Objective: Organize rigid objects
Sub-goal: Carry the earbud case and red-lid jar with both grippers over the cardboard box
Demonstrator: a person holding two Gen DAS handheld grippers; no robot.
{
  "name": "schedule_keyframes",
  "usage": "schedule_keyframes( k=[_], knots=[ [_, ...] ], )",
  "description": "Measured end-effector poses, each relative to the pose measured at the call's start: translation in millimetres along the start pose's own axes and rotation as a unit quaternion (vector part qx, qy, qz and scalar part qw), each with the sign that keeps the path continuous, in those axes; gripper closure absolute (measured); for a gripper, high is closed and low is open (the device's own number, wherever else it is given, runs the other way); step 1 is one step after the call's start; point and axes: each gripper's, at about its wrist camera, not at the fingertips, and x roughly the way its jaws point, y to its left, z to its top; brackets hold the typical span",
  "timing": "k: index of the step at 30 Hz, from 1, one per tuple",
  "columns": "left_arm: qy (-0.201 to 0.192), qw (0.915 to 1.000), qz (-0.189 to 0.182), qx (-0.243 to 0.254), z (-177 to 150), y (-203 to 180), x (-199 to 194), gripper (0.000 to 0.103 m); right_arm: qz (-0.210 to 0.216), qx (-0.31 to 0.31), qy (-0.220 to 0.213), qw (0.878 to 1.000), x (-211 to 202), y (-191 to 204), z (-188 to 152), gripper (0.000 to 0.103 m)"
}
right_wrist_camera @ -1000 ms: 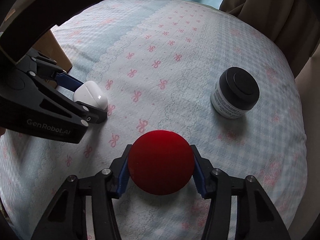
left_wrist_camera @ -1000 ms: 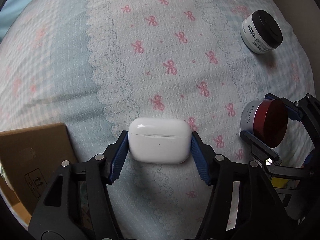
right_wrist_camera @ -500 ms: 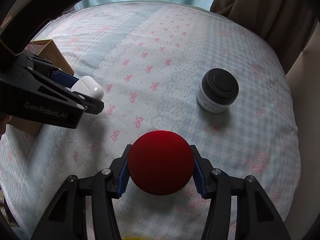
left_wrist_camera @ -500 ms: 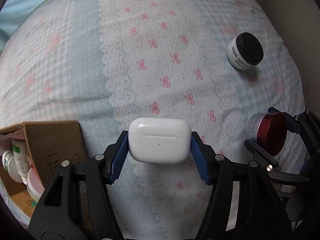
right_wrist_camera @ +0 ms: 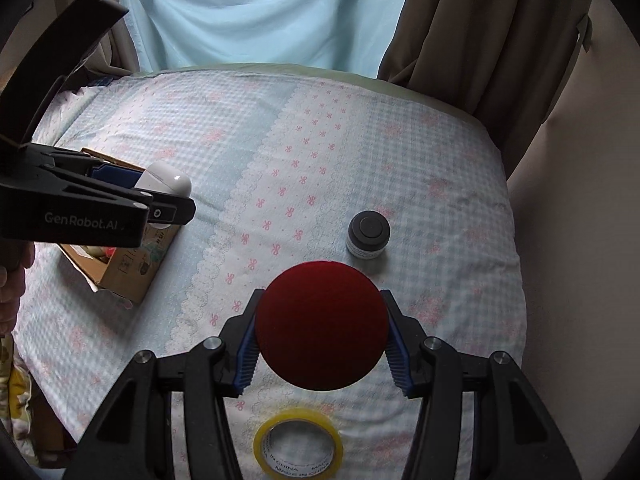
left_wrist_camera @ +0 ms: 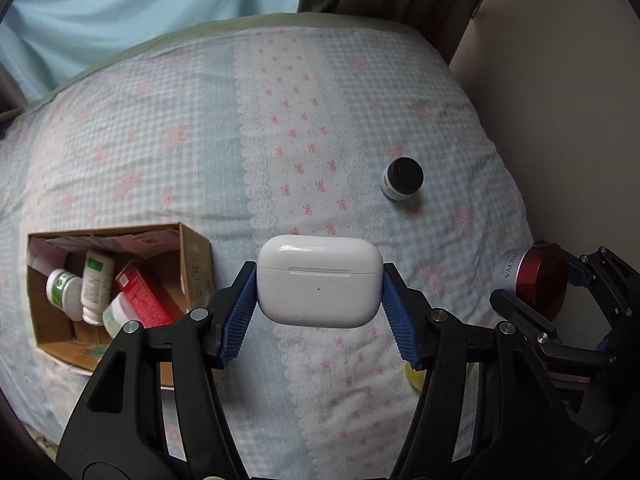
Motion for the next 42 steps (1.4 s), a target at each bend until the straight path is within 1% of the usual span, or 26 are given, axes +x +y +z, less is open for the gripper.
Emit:
schedule_keyframes(
  k=[4, 7, 10, 13, 17, 20, 25, 30, 32, 35, 38, 42],
  knots=[
    [-0.024, 0.9995, 0.002, -0.019, -10.8, 10.5, -51.6, 0.046, 0.014, 0.008, -0.010, 1.000, -38.8, 15.1, 9.6, 0.053],
    [-0.038, 0.9988, 0.012, -0.029, -20.4, 21.9, -87.4, 0.046, 0.025, -0.001, -0.018, 1.000, -60.7, 32.7, 17.2, 0.053],
    [-0.049, 0.9981, 0.024, -0.030, -29.5, 37.3, -114.6, 0.046, 0.035, -0.005, -0.025, 0.999, -77.0, 52.8, 24.9, 0.053],
    [-0.057, 0.9974, 0.034, -0.029, -39.9, 55.3, -136.0, 0.046, 0.043, -0.003, -0.027, 0.999, -89.1, 74.2, 31.8, 0.053],
    [-0.065, 0.9969, 0.030, -0.033, -53.3, 89.0, -157.5, 0.046, 0.051, 0.008, -0.027, 0.998, -101.0, 105.8, 41.2, 0.053],
    [-0.069, 0.9969, 0.026, -0.027, -61.6, 117.6, -168.7, 0.046, 0.056, 0.029, -0.023, 0.998, -104.2, 129.2, 49.1, 0.053],
    [-0.065, 0.9977, 0.006, -0.018, -73.6, 176.8, -176.9, 0.046, 0.051, 0.073, -0.020, 0.996, -104.8, 169.7, 64.9, 0.053],
    [-0.055, 0.9984, -0.006, 0.011, -82.2, 232.1, -178.3, 0.046, 0.031, 0.113, -0.008, 0.993, -96.9, 211.8, 76.6, 0.053],
    [-0.048, 0.9986, -0.007, 0.021, -84.2, 253.9, -175.9, 0.046, 0.028, 0.137, 0.000, 0.990, -90.5, 225.4, 80.1, 0.053],
    [-0.034, 0.9990, -0.010, 0.027, -84.9, 284.2, -166.4, 0.046, 0.029, 0.162, 0.014, 0.986, -78.2, 245.5, 85.2, 0.053],
    [-0.020, 0.9995, -0.016, 0.021, -84.9, 309.9, -152.0, 0.046, 0.026, 0.165, 0.029, 0.986, -64.9, 265.6, 91.7, 0.053],
    [-0.003, 0.9997, -0.017, 0.015, -86.3, 336.0, -129.9, 0.046, 0.031, 0.164, 0.050, 0.985, -41.6, 281.3, 101.9, 0.053]
  ],
)
